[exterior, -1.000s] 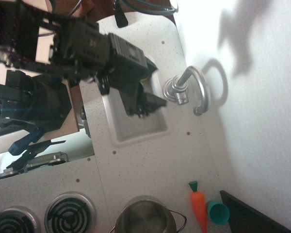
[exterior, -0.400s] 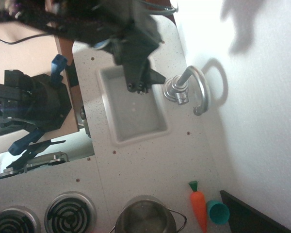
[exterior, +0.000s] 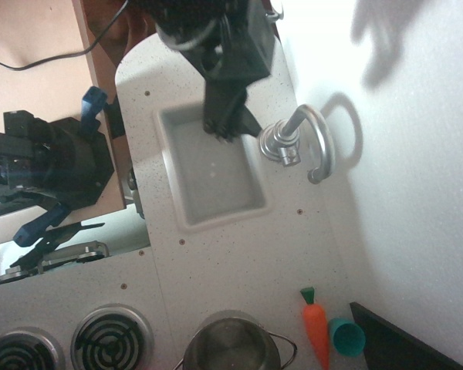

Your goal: Turn faucet right

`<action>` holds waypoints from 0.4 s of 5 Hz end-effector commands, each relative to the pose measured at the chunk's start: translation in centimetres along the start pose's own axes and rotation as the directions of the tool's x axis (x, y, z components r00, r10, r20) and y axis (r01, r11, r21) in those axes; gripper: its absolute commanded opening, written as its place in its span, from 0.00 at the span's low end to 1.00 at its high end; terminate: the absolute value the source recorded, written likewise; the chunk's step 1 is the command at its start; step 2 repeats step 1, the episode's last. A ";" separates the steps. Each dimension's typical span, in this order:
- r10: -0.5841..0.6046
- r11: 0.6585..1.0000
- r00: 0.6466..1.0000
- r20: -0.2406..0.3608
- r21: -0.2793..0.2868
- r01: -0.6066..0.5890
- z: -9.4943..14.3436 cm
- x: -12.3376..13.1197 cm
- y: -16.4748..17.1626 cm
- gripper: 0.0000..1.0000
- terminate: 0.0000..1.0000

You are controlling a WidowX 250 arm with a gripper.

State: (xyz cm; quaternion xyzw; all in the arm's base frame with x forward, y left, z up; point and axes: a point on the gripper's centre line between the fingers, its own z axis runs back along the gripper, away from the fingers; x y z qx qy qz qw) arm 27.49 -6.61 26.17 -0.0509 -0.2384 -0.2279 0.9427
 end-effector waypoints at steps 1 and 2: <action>0.015 1.000 1.000 0.000 0.000 -0.015 0.5 0.4 0.4 1.00 1.00; 0.015 1.000 1.000 0.000 0.000 -0.015 0.5 0.4 0.4 1.00 1.00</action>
